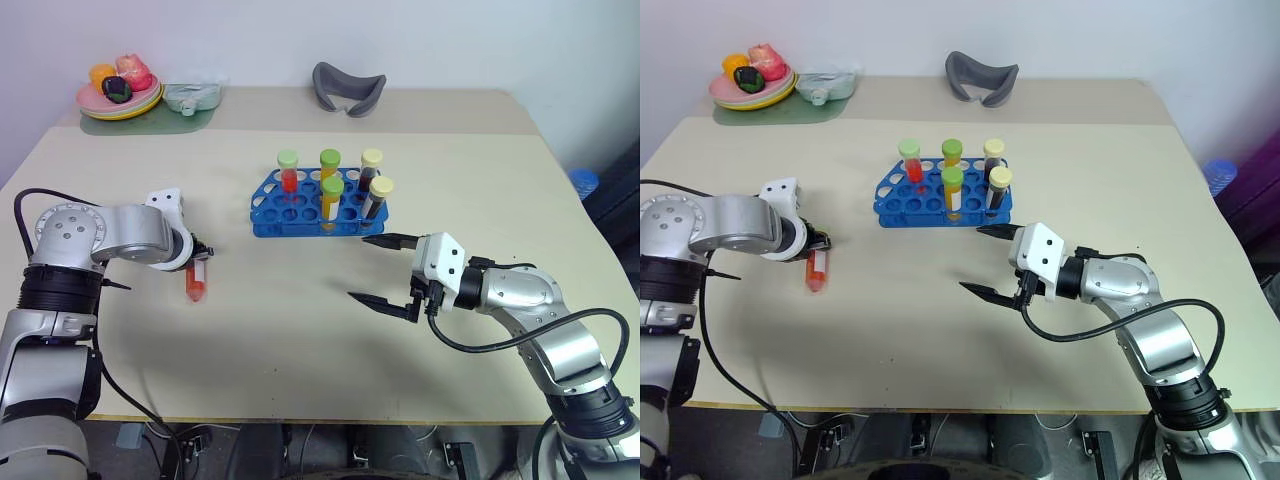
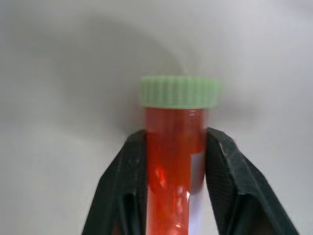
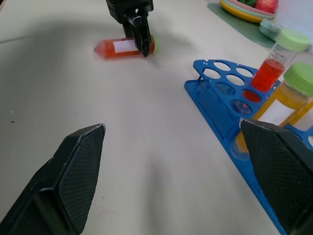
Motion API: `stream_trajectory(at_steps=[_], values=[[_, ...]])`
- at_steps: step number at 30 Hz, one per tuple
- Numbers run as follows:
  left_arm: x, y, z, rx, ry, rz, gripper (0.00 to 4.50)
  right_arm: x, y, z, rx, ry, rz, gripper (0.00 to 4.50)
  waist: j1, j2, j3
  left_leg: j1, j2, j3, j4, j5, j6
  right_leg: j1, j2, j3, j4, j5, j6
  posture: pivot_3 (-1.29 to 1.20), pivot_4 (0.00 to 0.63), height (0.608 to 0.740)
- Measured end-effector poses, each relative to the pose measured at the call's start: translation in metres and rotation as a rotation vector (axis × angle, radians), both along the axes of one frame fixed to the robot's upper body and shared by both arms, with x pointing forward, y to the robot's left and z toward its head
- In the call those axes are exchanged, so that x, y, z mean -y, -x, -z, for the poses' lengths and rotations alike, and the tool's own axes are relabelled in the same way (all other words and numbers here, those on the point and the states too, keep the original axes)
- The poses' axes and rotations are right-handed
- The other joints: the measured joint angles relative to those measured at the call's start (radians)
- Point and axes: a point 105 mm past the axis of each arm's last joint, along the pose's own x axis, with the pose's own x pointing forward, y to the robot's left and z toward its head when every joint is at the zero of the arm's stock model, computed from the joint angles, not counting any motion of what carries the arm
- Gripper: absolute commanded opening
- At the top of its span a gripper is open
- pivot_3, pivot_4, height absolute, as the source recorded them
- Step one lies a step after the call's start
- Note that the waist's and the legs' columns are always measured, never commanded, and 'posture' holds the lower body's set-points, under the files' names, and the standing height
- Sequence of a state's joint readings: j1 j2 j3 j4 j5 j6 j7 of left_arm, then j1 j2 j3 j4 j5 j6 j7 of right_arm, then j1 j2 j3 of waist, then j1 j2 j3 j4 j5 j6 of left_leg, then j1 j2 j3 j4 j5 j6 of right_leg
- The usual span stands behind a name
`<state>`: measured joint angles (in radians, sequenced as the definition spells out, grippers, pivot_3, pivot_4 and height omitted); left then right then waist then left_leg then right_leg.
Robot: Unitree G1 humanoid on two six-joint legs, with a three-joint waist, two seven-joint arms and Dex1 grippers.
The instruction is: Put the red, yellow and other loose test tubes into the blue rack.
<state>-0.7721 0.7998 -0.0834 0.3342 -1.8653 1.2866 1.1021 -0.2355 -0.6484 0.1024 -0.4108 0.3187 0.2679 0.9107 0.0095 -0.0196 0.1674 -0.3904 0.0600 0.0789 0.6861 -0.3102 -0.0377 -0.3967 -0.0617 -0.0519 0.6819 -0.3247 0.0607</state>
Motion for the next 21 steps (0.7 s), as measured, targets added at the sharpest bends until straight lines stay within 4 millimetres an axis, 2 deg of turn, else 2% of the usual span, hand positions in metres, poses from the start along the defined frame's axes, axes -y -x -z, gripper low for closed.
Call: stream_trajectory(at_steps=[4,8,14,17,19,21], values=[[-0.001,0.000,0.000,0.000,-0.005,-0.004,1.72,0.000,0.000,-0.001,0.011,-0.002,-0.004,4.50,0.000,0.000,0.000,0.000,0.000,0.000,0.000,0.000,0.000,0.000,0.000,0.000,0.000,0.000,0.000,0.00,0.150,0.735],[-0.002,0.000,-0.001,0.002,-0.014,-0.015,0.84,0.000,0.000,-0.001,0.014,-0.001,-0.004,4.50,0.000,0.000,0.000,0.000,0.000,0.000,0.000,0.000,0.000,0.000,0.000,0.000,0.000,0.000,0.000,0.00,0.150,0.735],[-0.007,-0.005,-0.008,0.035,-0.064,-0.034,0.83,-0.001,-0.001,-0.003,0.023,-0.002,-0.006,4.50,0.001,0.000,0.000,0.000,0.000,0.000,0.000,0.000,0.000,0.000,0.000,0.000,0.000,0.000,0.000,0.00,0.150,0.735],[-0.022,-0.014,-0.043,0.191,-0.227,-0.046,0.83,-0.001,-0.001,-0.005,0.030,-0.002,-0.009,4.50,0.001,-0.002,0.001,-0.001,-0.002,0.000,0.000,0.000,0.000,0.000,0.002,-0.001,0.000,0.000,0.000,0.00,0.150,0.735],[-0.031,-0.021,-0.078,0.364,-0.323,-0.069,0.83,-0.001,-0.002,-0.006,0.031,-0.002,-0.006,4.50,0.001,-0.002,0.001,0.000,-0.003,0.000,-0.001,0.000,0.000,0.000,0.002,-0.001,-0.001,0.000,0.000,0.00,0.150,0.735],[-0.029,-0.029,-0.114,0.589,-0.376,-0.078,0.83,0.000,-0.003,-0.005,0.029,-0.002,-0.003,4.50,0.002,-0.002,0.001,0.000,-0.004,0.001,-0.001,0.000,0.000,0.000,0.002,-0.002,-0.001,0.000,0.000,0.00,0.150,0.735]])
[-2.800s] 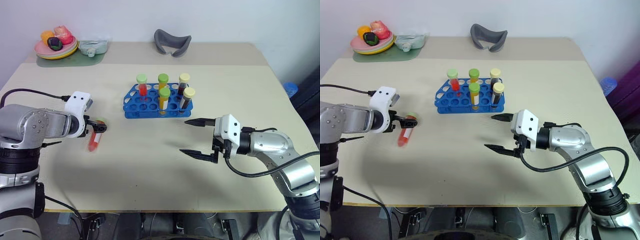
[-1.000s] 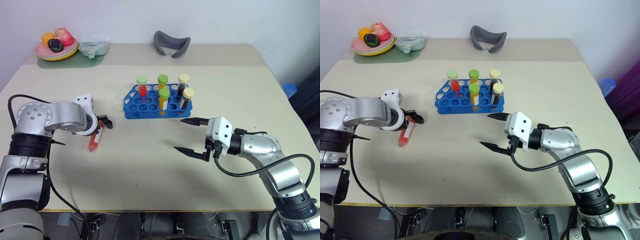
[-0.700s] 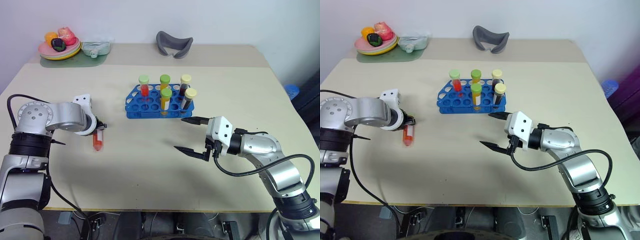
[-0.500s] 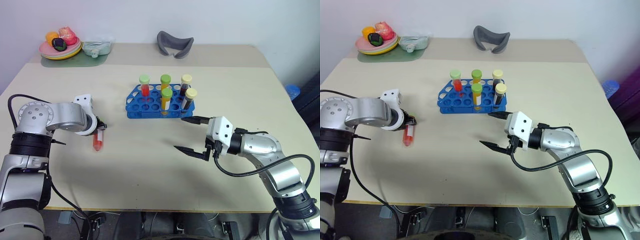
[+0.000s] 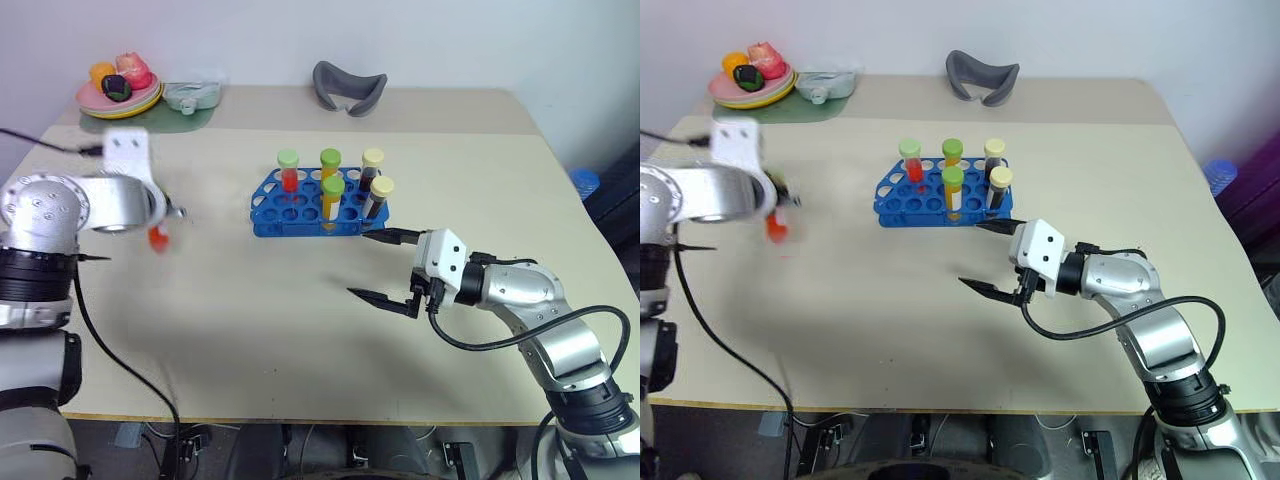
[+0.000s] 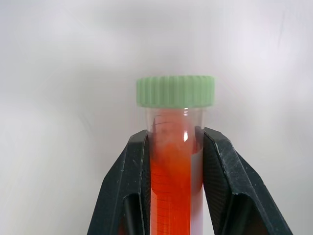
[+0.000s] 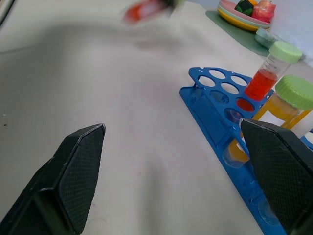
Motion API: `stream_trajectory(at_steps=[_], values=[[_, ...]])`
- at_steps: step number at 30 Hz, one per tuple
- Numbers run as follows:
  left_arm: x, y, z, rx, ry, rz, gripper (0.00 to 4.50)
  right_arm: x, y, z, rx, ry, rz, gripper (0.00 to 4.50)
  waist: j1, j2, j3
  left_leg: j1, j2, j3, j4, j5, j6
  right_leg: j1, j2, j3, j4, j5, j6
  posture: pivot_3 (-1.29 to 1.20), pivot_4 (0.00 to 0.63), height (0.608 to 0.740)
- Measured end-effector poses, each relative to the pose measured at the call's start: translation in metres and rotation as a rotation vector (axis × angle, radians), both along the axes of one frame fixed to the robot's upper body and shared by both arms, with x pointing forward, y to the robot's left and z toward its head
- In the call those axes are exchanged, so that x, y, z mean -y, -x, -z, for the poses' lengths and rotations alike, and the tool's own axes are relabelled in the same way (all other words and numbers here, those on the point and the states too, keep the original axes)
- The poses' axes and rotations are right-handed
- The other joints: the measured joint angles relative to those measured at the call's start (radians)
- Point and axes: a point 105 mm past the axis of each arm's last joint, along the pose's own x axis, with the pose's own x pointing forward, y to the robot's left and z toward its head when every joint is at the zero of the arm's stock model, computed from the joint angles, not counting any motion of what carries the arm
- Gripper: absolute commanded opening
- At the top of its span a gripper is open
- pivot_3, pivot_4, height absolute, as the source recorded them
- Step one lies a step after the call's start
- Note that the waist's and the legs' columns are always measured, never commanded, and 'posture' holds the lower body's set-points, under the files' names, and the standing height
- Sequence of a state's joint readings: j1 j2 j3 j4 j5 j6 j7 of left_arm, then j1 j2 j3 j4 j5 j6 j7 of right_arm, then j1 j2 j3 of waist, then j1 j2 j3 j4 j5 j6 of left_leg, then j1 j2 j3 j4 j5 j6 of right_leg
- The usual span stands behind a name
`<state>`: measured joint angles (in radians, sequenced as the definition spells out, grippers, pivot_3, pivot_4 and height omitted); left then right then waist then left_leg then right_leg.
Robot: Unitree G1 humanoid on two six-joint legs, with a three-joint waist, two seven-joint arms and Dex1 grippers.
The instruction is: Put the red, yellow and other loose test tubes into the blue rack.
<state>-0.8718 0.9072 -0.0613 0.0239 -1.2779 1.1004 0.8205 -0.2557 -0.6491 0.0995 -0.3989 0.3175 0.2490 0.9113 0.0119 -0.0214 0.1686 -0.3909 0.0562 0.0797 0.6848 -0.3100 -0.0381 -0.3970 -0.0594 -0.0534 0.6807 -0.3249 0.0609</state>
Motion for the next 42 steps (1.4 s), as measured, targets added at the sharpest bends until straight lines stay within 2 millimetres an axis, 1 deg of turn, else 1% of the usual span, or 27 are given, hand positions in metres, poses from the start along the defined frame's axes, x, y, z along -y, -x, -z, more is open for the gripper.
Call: stream_trajectory(at_steps=[1,3,5,7,10,13,15,18,22,25,31,37,42], values=[[0.004,-0.002,-0.017,0.112,-0.031,0.022,0.83,0.001,-0.001,0.000,-0.002,0.000,0.003,4.50,0.002,0.000,0.000,0.000,-0.001,0.000,0.000,0.000,0.000,0.000,0.000,0.000,0.000,0.000,0.000,0.00,0.150,0.735],[0.016,-0.004,-0.039,0.286,-0.069,0.083,0.83,0.001,-0.003,-0.001,0.001,-0.001,0.007,4.50,0.002,0.000,0.000,0.000,-0.001,0.000,0.000,0.000,0.000,0.000,0.000,0.000,-0.001,0.000,0.000,0.00,0.150,0.735],[0.037,-0.003,-0.048,0.427,-0.060,0.180,0.83,0.000,-0.007,-0.005,0.015,-0.007,0.010,4.50,0.002,0.000,0.000,0.000,-0.001,0.000,0.000,0.000,0.000,0.000,-0.001,0.000,0.000,0.000,0.000,0.00,0.150,0.735],[0.061,0.001,-0.046,0.516,-0.049,0.300,0.83,-0.001,-0.009,-0.009,0.026,-0.020,0.015,4.50,0.001,0.000,0.000,0.000,-0.001,0.000,0.000,0.000,0.000,0.000,-0.001,0.000,0.000,0.000,0.000,0.00,0.150,0.735],[0.091,0.008,-0.029,0.586,-0.138,0.443,0.83,0.001,-0.013,-0.011,0.017,-0.044,0.050,4.50,-0.001,0.001,0.000,0.000,-0.001,0.000,-0.001,0.000,0.000,0.000,-0.001,0.000,0.000,0.000,0.000,0.00,0.150,0.735],[0.108,0.010,-0.004,0.627,-0.157,0.487,0.83,0.009,-0.020,-0.018,-0.002,-0.107,0.119,4.50,0.001,0.001,0.000,0.000,-0.001,0.000,0.000,0.000,0.000,0.000,-0.001,0.001,0.000,0.000,0.000,0.00,0.150,0.735],[0.110,0.008,0.011,0.647,-0.153,0.475,0.83,0.017,-0.024,-0.022,-0.022,-0.146,0.171,4.50,0.001,0.001,0.000,0.000,-0.001,0.000,0.000,0.000,0.000,0.000,-0.001,0.001,0.000,0.000,0.000,0.00,0.150,0.735],[0.119,0.007,0.023,0.707,-0.117,0.482,0.83,0.028,-0.028,-0.024,-0.040,-0.187,0.231,4.50,0.004,0.000,0.000,-0.001,-0.001,-0.001,0.000,-0.001,0.001,0.000,-0.002,0.000,0.000,0.000,0.000,0.00,0.150,0.735],[0.127,0.007,0.023,0.791,-0.117,0.504,0.83,0.035,-0.027,-0.014,-0.076,-0.189,0.273,4.50,0.002,0.001,0.000,-0.001,-0.001,0.000,0.000,-0.001,0.002,0.000,-0.003,0.000,0.000,0.000,0.001,0.00,0.150,0.735],[0.136,0.007,0.024,0.837,-0.104,0.520,0.83,0.038,-0.027,-0.010,-0.086,-0.191,0.295,4.50,0.001,0.001,0.000,-0.001,-0.001,0.000,0.000,-0.001,0.002,0.000,-0.003,0.000,0.000,0.000,0.001,0.00,0.150,0.735],[0.141,0.003,0.035,0.854,-0.084,0.519,0.83,0.039,-0.028,-0.011,-0.077,-0.198,0.316,4.50,0.001,0.001,0.000,-0.001,0.000,0.000,0.000,-0.001,0.002,0.000,-0.003,-0.001,0.000,0.000,0.001,0.00,0.150,0.735],[0.146,0.004,0.052,0.827,-0.086,0.536,0.83,0.039,-0.029,-0.012,-0.071,-0.202,0.324,4.50,0.001,0.001,0.000,-0.001,0.002,0.000,0.000,-0.001,0.002,0.000,-0.003,-0.001,0.000,0.000,0.001,0.00,0.150,0.735],[0.148,0.005,0.052,0.834,-0.075,0.539,0.83,0.039,-0.029,-0.013,-0.069,-0.202,0.324,4.50,0.001,0.001,0.000,-0.001,0.003,0.000,0.000,-0.001,0.002,0.000,-0.002,-0.001,0.000,0.000,0.001,0.00,0.150,0.735]])
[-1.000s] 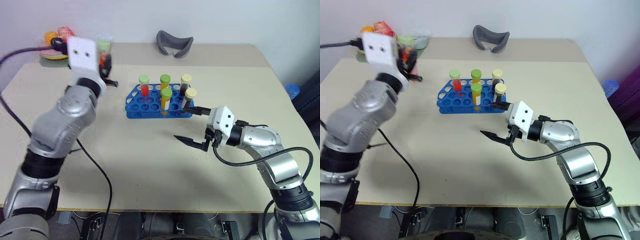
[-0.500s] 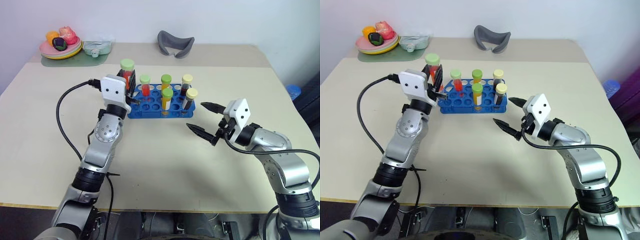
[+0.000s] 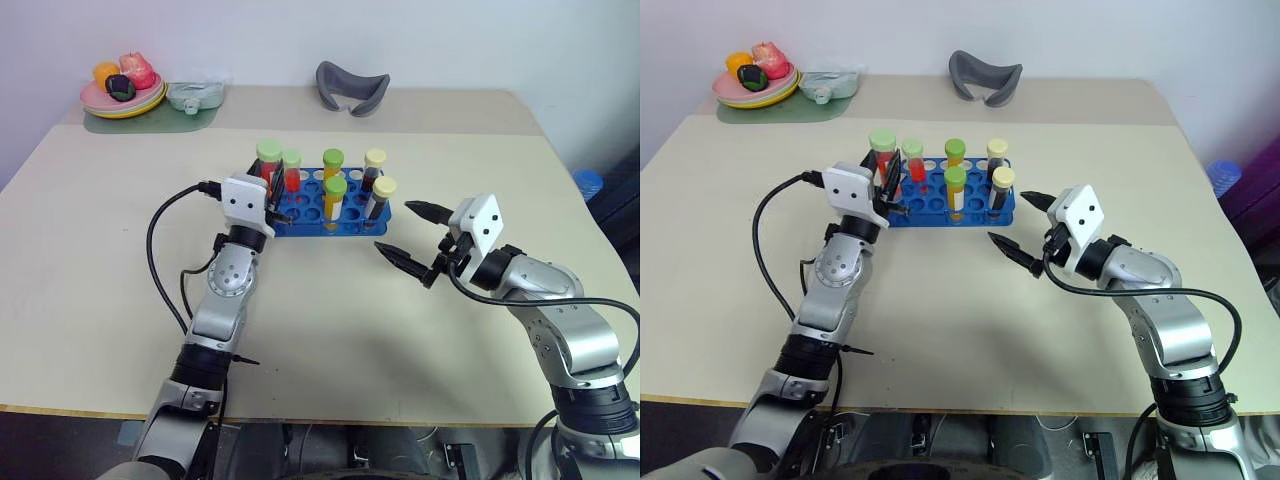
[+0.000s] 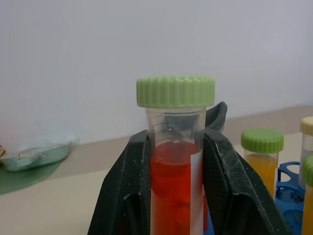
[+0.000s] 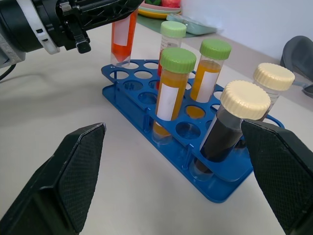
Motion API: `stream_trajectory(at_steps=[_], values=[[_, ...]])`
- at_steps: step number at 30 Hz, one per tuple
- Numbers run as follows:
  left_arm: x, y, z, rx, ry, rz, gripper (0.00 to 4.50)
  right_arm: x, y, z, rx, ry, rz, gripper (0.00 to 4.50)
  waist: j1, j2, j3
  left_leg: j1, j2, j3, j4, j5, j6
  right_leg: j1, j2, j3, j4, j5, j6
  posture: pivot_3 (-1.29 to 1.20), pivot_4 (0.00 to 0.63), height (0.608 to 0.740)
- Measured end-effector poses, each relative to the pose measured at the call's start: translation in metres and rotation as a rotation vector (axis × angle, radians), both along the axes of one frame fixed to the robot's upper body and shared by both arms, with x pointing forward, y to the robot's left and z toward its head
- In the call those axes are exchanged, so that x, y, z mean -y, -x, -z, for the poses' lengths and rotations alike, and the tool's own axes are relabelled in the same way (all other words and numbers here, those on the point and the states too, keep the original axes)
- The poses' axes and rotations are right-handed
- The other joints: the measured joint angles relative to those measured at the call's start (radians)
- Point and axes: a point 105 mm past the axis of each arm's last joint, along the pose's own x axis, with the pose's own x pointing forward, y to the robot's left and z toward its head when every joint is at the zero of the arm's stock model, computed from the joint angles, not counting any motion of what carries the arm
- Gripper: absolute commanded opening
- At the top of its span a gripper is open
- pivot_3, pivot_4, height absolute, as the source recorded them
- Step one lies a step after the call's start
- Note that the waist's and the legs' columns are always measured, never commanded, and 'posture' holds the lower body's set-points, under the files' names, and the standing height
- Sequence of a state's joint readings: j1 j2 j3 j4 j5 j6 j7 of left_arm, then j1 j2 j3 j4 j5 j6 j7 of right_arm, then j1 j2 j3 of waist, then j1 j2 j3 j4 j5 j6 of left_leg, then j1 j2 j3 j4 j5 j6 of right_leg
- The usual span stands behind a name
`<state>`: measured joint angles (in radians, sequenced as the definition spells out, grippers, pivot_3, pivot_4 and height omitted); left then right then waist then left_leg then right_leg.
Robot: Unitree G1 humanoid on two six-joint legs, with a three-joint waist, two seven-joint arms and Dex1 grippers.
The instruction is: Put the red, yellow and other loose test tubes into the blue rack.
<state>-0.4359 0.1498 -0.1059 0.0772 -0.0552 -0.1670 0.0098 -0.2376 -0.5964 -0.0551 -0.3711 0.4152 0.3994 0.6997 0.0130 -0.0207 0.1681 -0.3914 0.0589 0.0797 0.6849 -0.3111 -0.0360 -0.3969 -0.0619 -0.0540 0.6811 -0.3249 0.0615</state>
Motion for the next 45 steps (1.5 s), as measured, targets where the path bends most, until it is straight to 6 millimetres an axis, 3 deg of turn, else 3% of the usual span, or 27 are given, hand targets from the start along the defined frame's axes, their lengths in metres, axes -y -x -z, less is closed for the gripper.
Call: stream_trajectory(at_steps=[15,28,45], values=[[0.015,-0.004,0.017,-0.033,0.013,0.040,0.83,0.000,-0.001,-0.002,0.009,-0.003,0.006,4.50,0.000,0.000,0.000,0.000,0.000,0.000,0.000,0.000,0.000,0.000,0.000,0.000,0.000,0.000,0.000,0.00,0.150,0.735],[0.032,-0.008,0.019,-0.017,0.016,0.140,0.83,0.000,-0.002,-0.003,0.012,-0.009,0.015,4.50,0.000,0.000,0.000,0.000,0.000,0.000,0.000,0.000,0.000,0.000,0.000,0.000,0.000,0.000,0.000,0.00,0.150,0.735],[0.021,-0.009,0.020,0.005,-0.006,0.111,0.83,0.002,0.001,0.007,-0.020,0.001,0.012,4.50,0.000,0.000,0.000,0.000,0.000,0.000,0.000,0.000,0.000,0.000,0.001,0.000,0.000,0.000,0.000,0.00,0.150,0.735]])
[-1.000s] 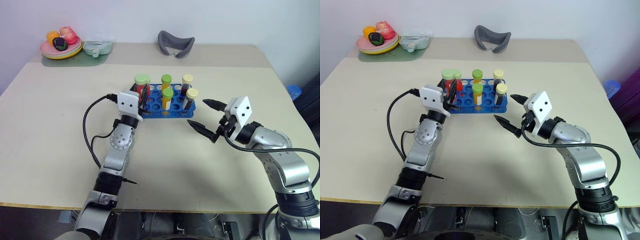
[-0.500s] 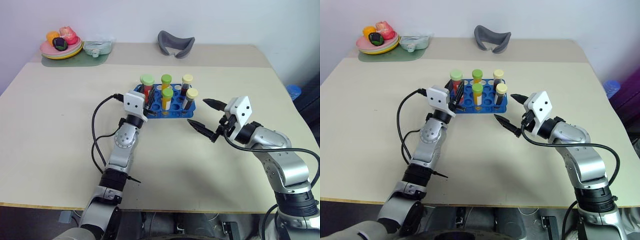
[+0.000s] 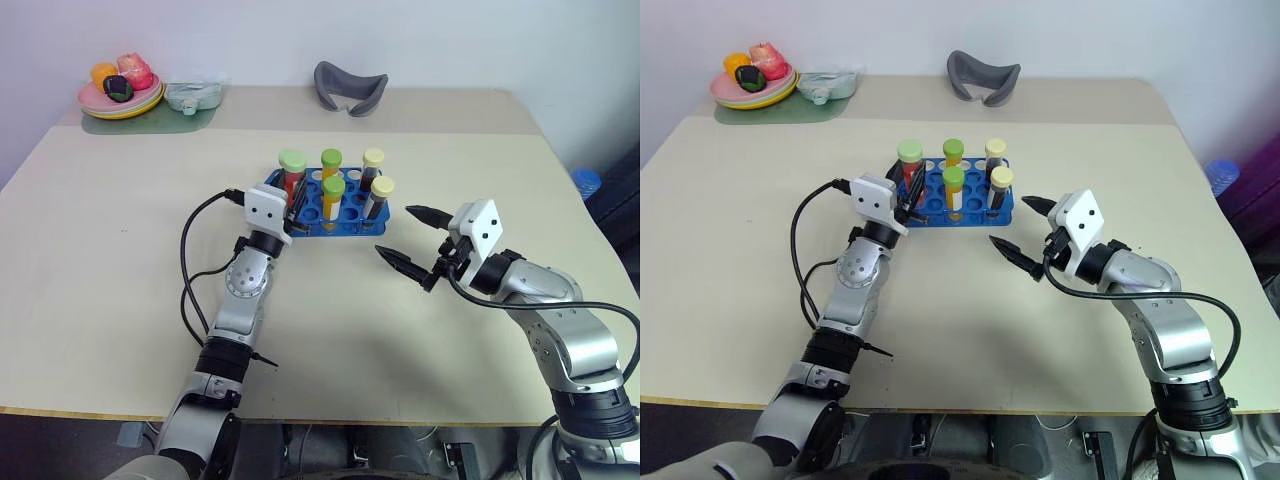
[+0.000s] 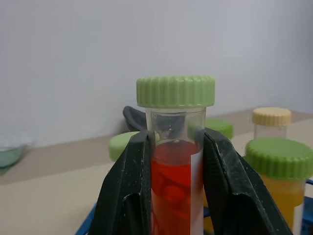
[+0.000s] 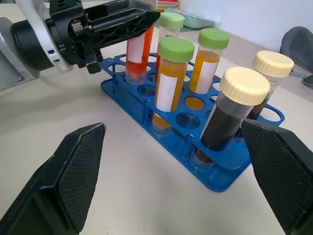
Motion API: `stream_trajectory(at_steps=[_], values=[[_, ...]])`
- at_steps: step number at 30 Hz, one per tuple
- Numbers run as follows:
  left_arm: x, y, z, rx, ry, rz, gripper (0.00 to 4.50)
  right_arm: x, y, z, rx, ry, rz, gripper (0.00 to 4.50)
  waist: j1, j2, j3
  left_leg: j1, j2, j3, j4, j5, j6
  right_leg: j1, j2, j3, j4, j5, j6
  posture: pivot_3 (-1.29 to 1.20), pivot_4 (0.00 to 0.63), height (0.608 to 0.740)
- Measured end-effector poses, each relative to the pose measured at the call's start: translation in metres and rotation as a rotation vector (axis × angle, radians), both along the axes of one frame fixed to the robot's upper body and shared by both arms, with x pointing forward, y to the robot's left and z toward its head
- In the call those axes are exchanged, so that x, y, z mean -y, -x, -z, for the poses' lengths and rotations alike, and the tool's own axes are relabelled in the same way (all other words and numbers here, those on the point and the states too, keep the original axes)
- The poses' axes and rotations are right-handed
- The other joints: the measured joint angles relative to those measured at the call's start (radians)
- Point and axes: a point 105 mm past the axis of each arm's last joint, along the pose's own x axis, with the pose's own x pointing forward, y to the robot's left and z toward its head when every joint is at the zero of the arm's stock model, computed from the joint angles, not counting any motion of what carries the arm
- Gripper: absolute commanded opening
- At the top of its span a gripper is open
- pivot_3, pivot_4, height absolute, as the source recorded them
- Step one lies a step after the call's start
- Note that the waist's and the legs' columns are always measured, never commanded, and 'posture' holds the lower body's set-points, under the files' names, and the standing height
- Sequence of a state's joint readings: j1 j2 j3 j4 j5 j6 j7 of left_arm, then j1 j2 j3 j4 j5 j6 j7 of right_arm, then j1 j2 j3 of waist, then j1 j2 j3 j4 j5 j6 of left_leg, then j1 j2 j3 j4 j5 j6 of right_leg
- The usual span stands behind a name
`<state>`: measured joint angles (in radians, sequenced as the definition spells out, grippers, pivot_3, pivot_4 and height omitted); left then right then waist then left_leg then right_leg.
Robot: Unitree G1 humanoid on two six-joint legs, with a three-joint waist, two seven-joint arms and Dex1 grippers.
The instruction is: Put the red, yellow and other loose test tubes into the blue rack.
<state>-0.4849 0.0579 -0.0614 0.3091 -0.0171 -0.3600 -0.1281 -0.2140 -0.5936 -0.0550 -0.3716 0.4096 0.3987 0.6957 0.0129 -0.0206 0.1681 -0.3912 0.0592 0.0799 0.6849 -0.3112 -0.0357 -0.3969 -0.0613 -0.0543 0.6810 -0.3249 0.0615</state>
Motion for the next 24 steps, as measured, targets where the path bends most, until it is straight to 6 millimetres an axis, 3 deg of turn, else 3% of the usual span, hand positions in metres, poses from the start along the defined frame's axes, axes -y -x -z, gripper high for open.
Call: stream_trajectory(at_steps=[24], values=[[0.0043,0.0024,0.0018,-0.010,0.026,0.025,0.83,-0.0001,0.0004,0.0005,0.004,0.013,-0.005,4.50,0.000,0.000,0.000,0.000,0.000,0.000,0.000,0.000,0.000,0.000,0.000,0.000,0.000,0.000,0.000,0.00,0.150,0.735]])
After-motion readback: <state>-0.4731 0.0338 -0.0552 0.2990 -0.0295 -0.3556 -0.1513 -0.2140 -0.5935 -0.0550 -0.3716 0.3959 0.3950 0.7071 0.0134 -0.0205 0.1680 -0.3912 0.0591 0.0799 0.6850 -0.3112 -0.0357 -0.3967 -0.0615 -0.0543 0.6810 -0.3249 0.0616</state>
